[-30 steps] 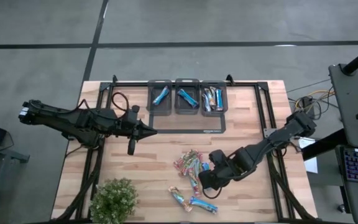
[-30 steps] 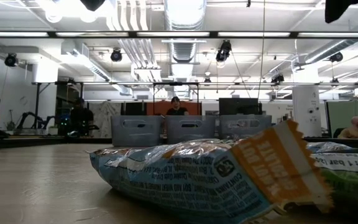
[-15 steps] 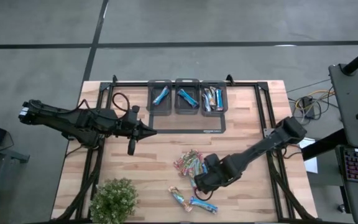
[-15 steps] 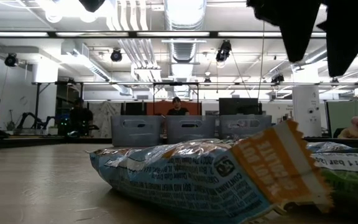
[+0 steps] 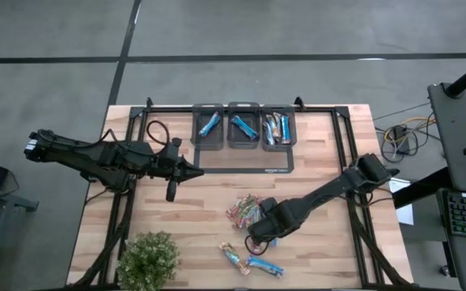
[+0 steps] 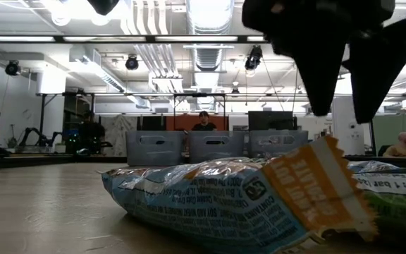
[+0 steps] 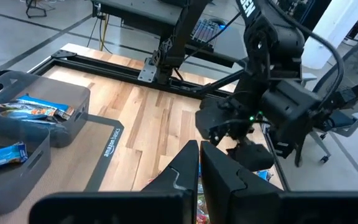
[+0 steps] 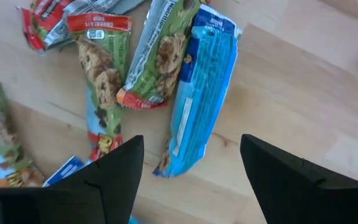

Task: Pick and place Granola Bars by type
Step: Put the blue granola bar into the center black bin

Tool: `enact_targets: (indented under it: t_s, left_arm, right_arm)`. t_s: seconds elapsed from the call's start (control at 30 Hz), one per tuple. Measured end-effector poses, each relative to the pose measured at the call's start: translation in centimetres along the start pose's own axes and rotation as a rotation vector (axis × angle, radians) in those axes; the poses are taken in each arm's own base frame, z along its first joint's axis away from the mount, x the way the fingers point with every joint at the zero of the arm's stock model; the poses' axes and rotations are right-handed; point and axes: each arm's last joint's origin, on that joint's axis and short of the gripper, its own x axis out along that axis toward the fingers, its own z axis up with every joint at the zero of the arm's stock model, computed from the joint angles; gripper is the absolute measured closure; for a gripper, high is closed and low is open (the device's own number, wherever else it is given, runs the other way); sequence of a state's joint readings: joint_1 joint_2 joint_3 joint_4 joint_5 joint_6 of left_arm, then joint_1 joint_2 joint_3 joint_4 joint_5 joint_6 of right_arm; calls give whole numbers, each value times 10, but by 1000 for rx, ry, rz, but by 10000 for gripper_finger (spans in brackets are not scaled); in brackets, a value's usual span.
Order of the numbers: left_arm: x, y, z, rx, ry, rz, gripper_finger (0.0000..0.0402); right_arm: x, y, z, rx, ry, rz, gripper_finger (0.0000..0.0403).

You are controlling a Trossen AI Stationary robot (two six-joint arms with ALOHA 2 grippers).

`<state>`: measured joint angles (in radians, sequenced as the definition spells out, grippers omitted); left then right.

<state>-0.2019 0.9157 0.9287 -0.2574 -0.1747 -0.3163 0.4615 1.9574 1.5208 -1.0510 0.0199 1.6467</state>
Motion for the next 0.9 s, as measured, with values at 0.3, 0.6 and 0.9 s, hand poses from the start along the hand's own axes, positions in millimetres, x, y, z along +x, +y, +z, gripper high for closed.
enact_targets:
  t_s: [0.3,0.6,0.9]
  left_arm:
    - [0,0,-1,-1,6,1,401]
    - [0,0,-1,-24,7,1,401]
    - [0,0,-1,-26,9,1,401]
  right_arm:
    - [22,4,2,-3,21,-26,156]
    - [40,-6,2,-16,53,-56,160]
    - [50,-3,1,-18,72,38,159]
